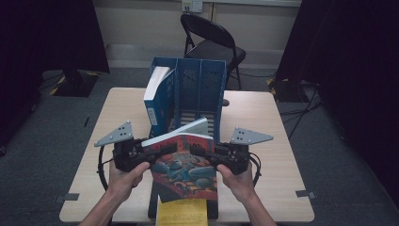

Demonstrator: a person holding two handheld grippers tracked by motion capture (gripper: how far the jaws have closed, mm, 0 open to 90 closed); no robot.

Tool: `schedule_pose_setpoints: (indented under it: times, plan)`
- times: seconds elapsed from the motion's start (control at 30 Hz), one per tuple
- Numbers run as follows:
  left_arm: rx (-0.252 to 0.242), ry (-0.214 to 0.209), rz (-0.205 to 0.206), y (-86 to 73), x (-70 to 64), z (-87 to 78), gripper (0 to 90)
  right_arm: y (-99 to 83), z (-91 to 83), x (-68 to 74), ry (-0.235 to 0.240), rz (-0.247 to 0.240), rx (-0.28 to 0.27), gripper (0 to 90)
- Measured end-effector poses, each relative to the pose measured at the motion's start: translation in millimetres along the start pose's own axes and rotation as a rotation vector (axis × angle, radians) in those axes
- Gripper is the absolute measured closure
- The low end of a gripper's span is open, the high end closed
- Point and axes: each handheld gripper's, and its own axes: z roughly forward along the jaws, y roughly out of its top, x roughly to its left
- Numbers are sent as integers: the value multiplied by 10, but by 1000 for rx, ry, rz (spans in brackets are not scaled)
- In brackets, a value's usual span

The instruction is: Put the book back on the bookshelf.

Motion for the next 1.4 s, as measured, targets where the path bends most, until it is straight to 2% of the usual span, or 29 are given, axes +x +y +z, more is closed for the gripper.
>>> schedule_pose_setpoints:
  times: [0.03,0.1,0.17,0.3,0.4,0.5,0.67,0.73,0.8,0.83,0.87,0.93,1.07,1.17,1.23,1.27,1.33,1.4]
  plan:
    - [-5,-2,7,-6,-6,-1,716,-11,-16,-3,-2,6,-2,788]
    - [-6,-5,0,-16,-4,-11,718,-23,-37,2,-38,5,-3,712]
    - [-14,-13,-8,-35,-8,-20,717,-43,-63,-5,-58,4,1,681]
    - [-12,-20,8,-48,-58,-20,716,-104,-144,-31,-114,0,7,559]
    - [-12,-15,13,-57,-82,-30,715,-117,-219,-59,-163,2,-1,515]
    - [-15,-18,19,-68,-113,-35,714,-126,-275,-98,-185,6,-1,475]
    - [-1,0,57,-79,-206,-24,707,-213,-241,-198,-144,25,13,432]
    - [3,1,45,-84,-199,-23,701,-228,-206,-208,-124,35,37,411]
    - [18,4,47,-88,-186,-10,701,-222,-195,-176,-140,23,52,418]
    - [23,-2,36,-88,-174,6,700,-217,-196,-174,-141,23,57,421]
    - [45,1,7,-80,-164,38,694,-214,-197,-179,-140,27,57,425]
    - [84,18,32,-87,-179,99,691,-220,-195,-197,-132,32,51,436]
    - [82,11,35,-109,-179,121,684,-213,-212,-194,-129,34,59,446]
    - [76,38,82,-146,-193,134,697,-215,-220,-188,-122,31,59,461]
    - [62,35,64,-170,-204,148,670,-218,-217,-190,-128,28,61,459]
    - [70,33,58,-168,-208,146,658,-221,-220,-196,-124,31,59,461]
    - [97,55,77,-176,-227,155,618,-222,-224,-202,-118,33,56,461]
    - [92,61,88,-184,-239,151,593,-218,-220,-193,-119,31,59,463]
